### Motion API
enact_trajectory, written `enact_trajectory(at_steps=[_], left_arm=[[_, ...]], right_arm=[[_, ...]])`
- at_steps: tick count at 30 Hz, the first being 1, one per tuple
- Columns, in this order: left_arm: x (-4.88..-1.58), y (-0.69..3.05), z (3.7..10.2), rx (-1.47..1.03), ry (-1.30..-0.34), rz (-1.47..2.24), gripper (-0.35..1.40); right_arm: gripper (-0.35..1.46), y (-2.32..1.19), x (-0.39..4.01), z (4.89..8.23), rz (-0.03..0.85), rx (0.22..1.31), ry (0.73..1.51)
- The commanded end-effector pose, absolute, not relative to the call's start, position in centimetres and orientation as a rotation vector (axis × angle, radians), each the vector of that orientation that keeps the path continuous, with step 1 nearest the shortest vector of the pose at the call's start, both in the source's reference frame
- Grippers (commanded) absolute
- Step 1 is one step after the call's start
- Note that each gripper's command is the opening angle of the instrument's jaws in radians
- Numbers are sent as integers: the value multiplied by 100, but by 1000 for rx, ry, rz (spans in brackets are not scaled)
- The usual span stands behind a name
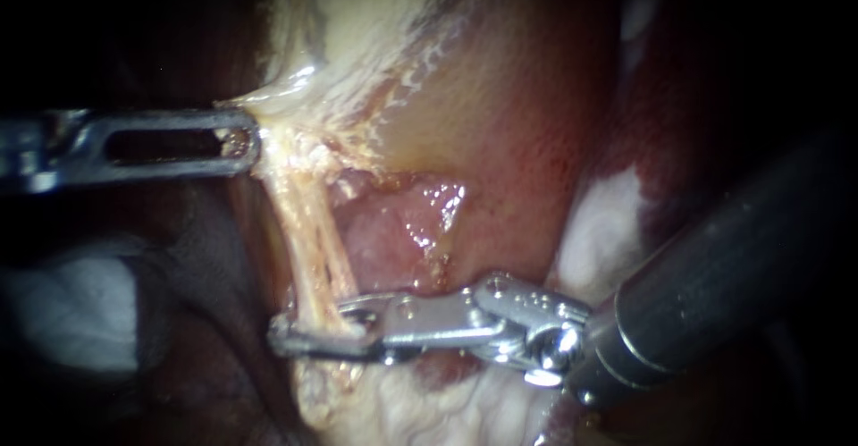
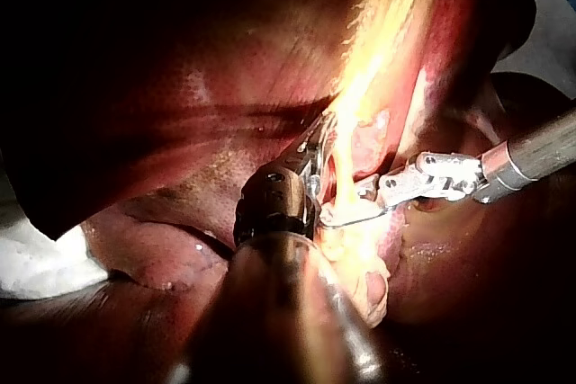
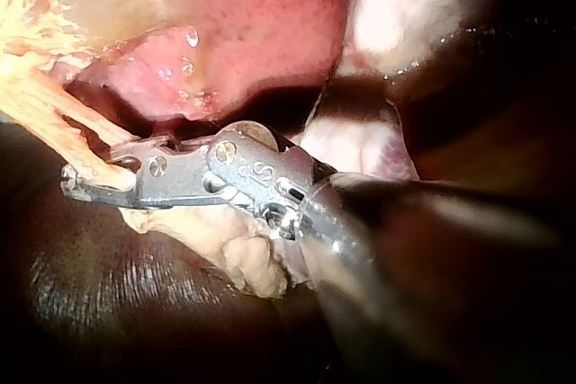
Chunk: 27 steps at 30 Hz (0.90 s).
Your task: Going back first clip left tube
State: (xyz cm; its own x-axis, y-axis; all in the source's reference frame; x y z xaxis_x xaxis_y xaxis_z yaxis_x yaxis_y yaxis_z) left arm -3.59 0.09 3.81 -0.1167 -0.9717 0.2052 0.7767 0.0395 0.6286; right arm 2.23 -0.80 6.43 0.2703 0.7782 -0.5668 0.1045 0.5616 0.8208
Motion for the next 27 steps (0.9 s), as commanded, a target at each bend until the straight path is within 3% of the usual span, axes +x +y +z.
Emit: enact_trajectory(at_steps=[1, 6, 9, 11, 17, 27], left_arm=[[-359, 9, 380, 348, -725, -1538, -35], [-359, 9, 380, 347, -724, -1539, -35], [-360, 9, 380, 346, -724, -1539, -35], [-360, 9, 380, 346, -724, -1539, -35], [-360, 8, 379, 346, -724, -1540, -35], [-362, 6, 375, 343, -723, -1543, -35]], right_arm=[[-35, -80, 223, 644, 545, 892, 1235], [-35, -81, 223, 643, 535, 901, 1227], [25, -80, 226, 643, 511, 892, 1236], [46, -79, 230, 644, 499, 879, 1242], [58, -78, 233, 644, 441, 804, 1275], [60, -65, 218, 642, 335, 650, 1307]])
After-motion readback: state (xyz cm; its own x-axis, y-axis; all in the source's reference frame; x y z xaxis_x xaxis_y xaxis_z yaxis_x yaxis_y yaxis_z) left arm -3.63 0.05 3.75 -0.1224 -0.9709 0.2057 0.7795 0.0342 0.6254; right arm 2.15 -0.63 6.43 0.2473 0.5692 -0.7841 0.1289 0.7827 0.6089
